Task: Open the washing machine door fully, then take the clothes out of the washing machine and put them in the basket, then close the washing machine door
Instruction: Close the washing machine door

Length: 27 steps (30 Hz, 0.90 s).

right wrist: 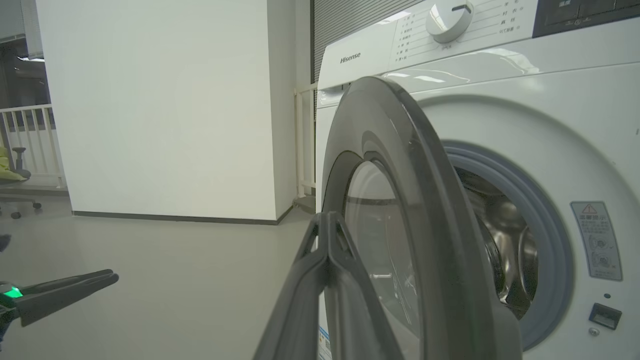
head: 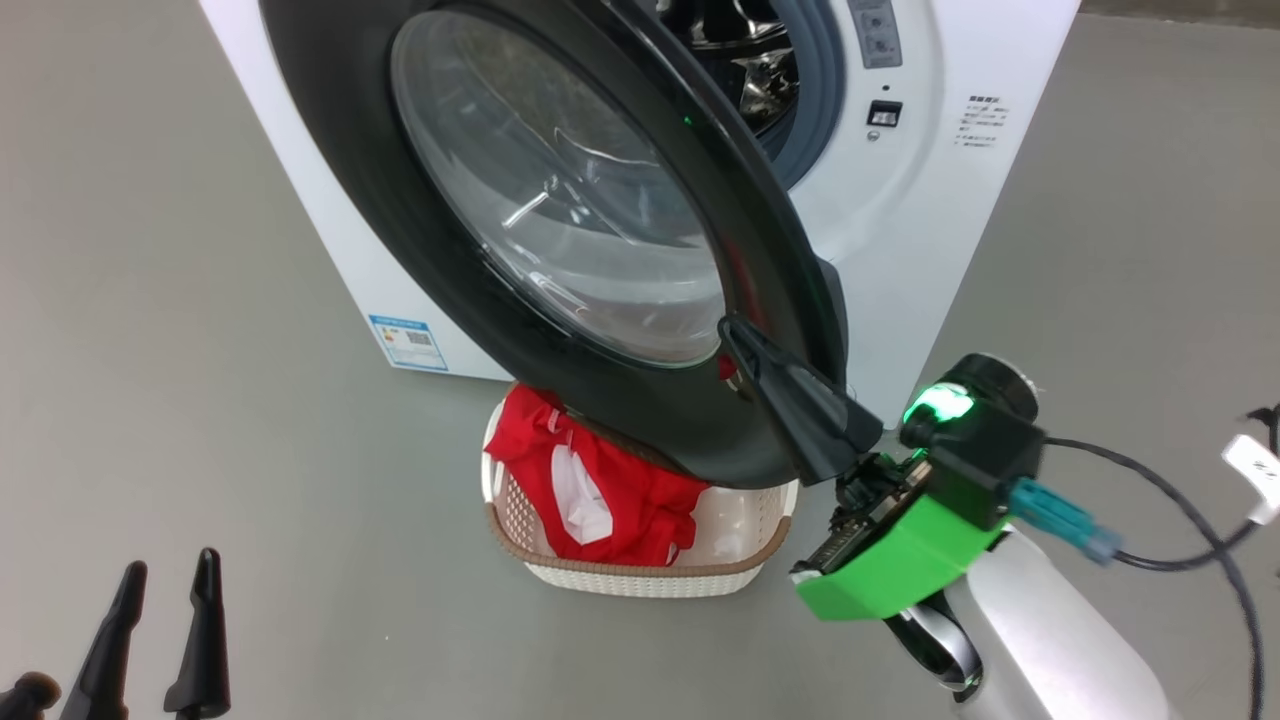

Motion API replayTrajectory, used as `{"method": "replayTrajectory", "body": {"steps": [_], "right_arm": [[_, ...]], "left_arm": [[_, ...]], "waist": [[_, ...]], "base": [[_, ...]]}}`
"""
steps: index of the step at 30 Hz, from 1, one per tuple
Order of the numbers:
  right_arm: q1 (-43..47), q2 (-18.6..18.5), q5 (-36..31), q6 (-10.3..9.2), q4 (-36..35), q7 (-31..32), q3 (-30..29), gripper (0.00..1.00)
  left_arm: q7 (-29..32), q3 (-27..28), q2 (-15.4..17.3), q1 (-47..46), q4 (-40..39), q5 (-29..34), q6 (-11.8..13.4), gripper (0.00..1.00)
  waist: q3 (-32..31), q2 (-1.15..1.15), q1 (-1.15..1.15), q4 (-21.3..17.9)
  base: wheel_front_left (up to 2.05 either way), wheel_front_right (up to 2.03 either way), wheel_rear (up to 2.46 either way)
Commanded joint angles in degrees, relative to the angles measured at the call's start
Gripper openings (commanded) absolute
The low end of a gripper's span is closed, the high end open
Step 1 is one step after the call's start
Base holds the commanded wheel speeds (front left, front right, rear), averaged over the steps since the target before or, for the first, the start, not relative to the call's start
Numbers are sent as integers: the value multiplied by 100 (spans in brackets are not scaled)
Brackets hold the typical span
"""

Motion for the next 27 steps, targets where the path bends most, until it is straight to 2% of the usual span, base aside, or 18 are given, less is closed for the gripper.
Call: {"method": "replayTrajectory", "body": {"steps": [1,6,15,27], "right_arm": [[-179,28,-128,9,72,-27,174,0],[-290,51,-214,9,610,-27,280,0],[-465,87,-302,9,1360,-27,81,0],[-614,102,-539,9,1763,-27,-560,0]], "left_arm": [[-69,223,114,-304,-90,21,-52,100],[-69,246,111,-355,-89,-6,-55,100],[-69,245,158,-452,-113,-49,-58,100],[-69,187,260,-585,-114,-150,-59,100]], "waist": [[58,0,0,54],[177,0,0,129],[373,0,0,204],[620,0,0,291]], "base": [[0,0,0],[0,0,0],[0,0,0],[0,0,0]]}}
